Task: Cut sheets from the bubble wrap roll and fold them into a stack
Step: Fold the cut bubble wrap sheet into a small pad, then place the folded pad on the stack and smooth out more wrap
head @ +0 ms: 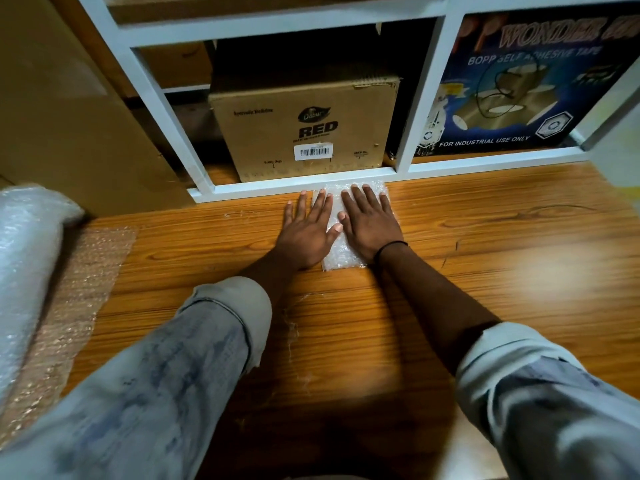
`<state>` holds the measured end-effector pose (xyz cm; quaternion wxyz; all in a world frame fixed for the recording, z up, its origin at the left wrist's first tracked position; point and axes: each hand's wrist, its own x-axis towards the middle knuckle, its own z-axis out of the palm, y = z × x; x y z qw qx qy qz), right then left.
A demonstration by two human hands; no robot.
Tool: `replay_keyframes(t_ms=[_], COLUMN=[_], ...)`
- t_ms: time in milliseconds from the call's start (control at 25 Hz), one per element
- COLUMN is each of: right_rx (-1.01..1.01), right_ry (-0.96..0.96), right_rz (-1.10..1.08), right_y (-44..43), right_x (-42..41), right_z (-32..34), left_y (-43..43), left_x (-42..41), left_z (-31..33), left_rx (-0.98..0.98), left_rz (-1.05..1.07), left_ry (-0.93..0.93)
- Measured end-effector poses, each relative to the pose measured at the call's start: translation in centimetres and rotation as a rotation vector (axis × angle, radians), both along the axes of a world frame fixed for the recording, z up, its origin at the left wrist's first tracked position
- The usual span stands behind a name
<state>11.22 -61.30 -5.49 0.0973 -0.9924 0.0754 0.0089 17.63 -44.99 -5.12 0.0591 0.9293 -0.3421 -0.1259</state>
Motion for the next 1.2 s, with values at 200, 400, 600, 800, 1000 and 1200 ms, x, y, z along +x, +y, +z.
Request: replay_keyframes(t_ms=[200, 400, 600, 800, 1000, 1200], right_rx=[0.002, 0.025, 0.077, 0.128, 0.186, 0.209], right_ry=[-0.113, -0.181, -0.206, -0.165, -0.161, -0.159], right_rz=[-0.008, 0.018, 0.123, 0.161, 0.208, 0.174], right_y=[0.9, 3.7, 9.5, 16.7, 24.1, 32.8], right_x=[-1.0, -2.1, -3.2, -4.1, -4.6, -3.9], right_z=[1.9, 3.4, 3.8, 3.1, 3.1, 3.2], left_y=[1.9, 5.0, 9.0, 15.2, 22.8, 31.9], left_x=[-0.8, -1.7, -3.5, -4.7, -5.1, -6.2], left_z=[1.0, 1.7, 1.7, 1.9, 2.8, 2.6], left_rx=[-0.156, -0.145, -0.112, -0.097, -0.099, -0.116], left_rz=[0.076, 0.117, 0.162, 0.212, 0.28, 0.292], left_ry=[-0.074, -0.099, -0.09, -0.095, -0.145, -0.162])
